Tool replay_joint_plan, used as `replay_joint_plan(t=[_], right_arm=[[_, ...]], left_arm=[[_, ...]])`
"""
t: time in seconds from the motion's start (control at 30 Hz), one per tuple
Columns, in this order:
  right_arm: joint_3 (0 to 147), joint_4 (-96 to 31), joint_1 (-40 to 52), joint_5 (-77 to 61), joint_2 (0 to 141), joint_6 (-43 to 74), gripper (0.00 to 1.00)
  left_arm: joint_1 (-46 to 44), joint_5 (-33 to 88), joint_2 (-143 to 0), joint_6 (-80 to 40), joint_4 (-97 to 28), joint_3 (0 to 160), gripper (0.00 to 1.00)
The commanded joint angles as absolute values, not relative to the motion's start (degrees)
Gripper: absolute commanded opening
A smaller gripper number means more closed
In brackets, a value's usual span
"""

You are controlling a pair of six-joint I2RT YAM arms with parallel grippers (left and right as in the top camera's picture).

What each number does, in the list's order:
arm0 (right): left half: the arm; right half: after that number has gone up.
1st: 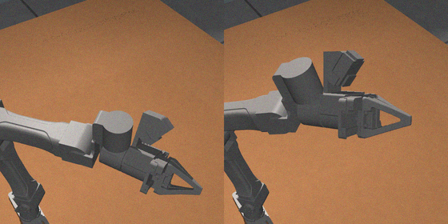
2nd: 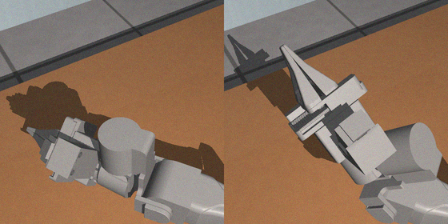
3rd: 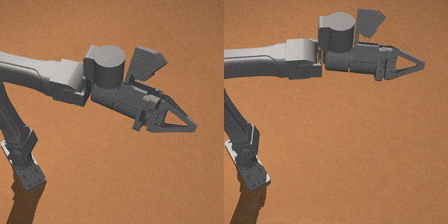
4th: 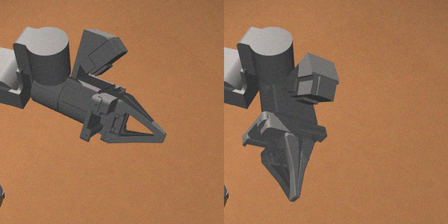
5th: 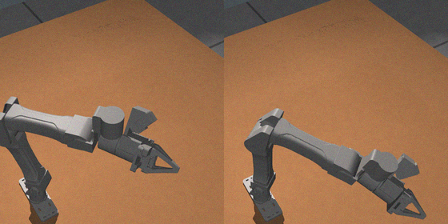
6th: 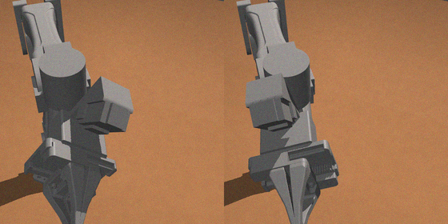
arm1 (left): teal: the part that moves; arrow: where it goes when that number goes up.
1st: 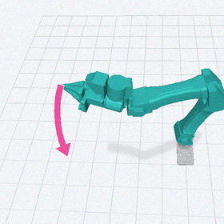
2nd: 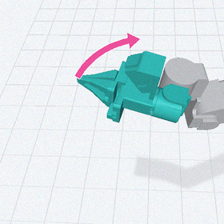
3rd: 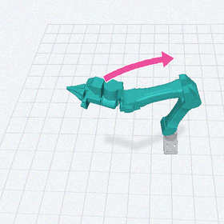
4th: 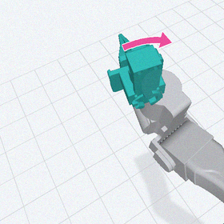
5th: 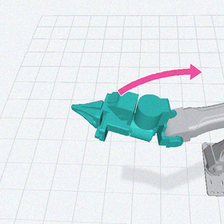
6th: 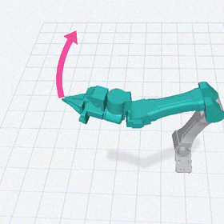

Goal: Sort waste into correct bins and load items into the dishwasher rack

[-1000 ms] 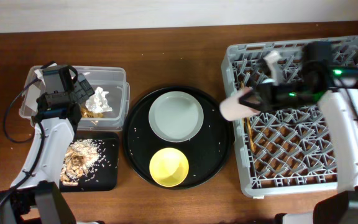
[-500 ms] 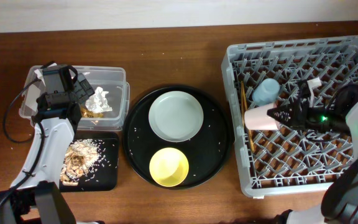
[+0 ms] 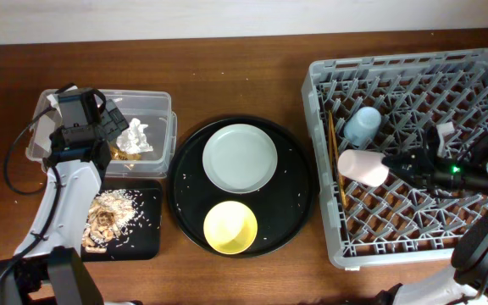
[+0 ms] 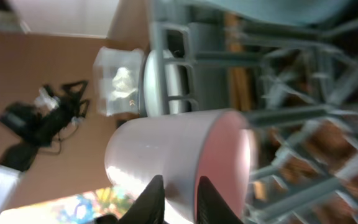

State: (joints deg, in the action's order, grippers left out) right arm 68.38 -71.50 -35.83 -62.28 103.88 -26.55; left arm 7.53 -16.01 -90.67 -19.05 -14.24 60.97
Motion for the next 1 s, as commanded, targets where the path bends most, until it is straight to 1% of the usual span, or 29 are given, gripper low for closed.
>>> replay_joint_plan(t=[0.0, 0.07, 0.1, 0.13, 0.17, 0.3, 0.37, 0.4, 0.43, 0.47, 0.5, 0.53, 0.57, 0.7, 0.8, 0.9, 0.97], right_arm=[[70.11, -71.57, -36.88, -56.73, 104.92, -26.44, 0.29], [70.61, -71.57, -36.88, -56.21, 104.92, -25.8, 0.34], [71.31, -71.77, -36.88, -55.31, 104.92, -24.93, 0.41], [72.86, -72.14, -36.88, -52.56, 104.92, -22.96, 0.45], [75.31, -73.73, -36.88, -50.68, 104.92, -22.59, 0.46], [85.65, -76.09, -36.73, -34.98, 104.49, -8.08, 0.5], [89.36, -79.2, -35.77, -35.42, 104.36, -8.05, 0.5], [91.2, -81.34, -34.0, -37.01, 104.2, -10.44, 0.49], [92.4, -83.74, -32.58, -40.77, 104.18, -14.46, 0.44], [93.23, -85.84, -31.38, -43.75, 104.18, -17.56, 0.38], [94.0, -88.51, -29.82, -46.87, 104.18, -21.47, 0.25], [93.97, -90.15, -27.97, -47.35, 104.18, -22.33, 0.16], [93.95, -90.3, -26.48, -46.04, 104.18, -22.5, 0.12], [93.76, -90.24, -22.17, -41.89, 104.2, -22.46, 0.04], [92.79, -89.27, -20.99, -37.41, 104.25, -21.76, 0.04], [91.72, -86.85, -21.02, -30.06, 104.29, -14.83, 0.04], [89.08, -84.95, -21.02, -29.28, 104.29, -13.15, 0.04]], left_arm=[[7.68, -15.81, -90.91, -18.79, -14.17, 61.39, 0.99], [7.68, -15.81, -90.91, -18.79, -14.17, 61.39, 0.99], [7.68, -15.79, -90.91, -18.79, -14.17, 61.36, 0.99], [7.68, -15.81, -90.91, -18.79, -14.17, 61.39, 0.99], [7.68, -15.79, -90.91, -18.79, -14.17, 61.39, 0.99], [7.68, -15.81, -90.91, -18.79, -14.17, 61.39, 0.99], [7.68, -15.81, -90.91, -18.79, -14.17, 61.39, 0.99], [7.68, -15.79, -90.91, -18.79, -14.17, 61.39, 0.99], [7.68, -15.79, -90.91, -18.79, -14.17, 61.39, 0.99], [7.68, -15.79, -90.91, -18.79, -14.17, 61.39, 0.99], [7.68, -15.79, -90.91, -18.79, -14.17, 61.39, 0.99], [7.68, -15.79, -90.91, -18.79, -14.17, 61.39, 0.99], [7.68, -15.81, -90.91, -18.79, -14.17, 61.39, 0.99], [7.68, -15.81, -90.91, -18.79, -14.17, 61.39, 0.99], [7.68, -15.81, -90.91, -18.76, -14.17, 61.39, 0.99], [7.68, -15.81, -90.91, -18.79, -14.17, 61.39, 0.99], [7.68, -15.79, -90.91, -18.79, -14.17, 61.39, 0.99]])
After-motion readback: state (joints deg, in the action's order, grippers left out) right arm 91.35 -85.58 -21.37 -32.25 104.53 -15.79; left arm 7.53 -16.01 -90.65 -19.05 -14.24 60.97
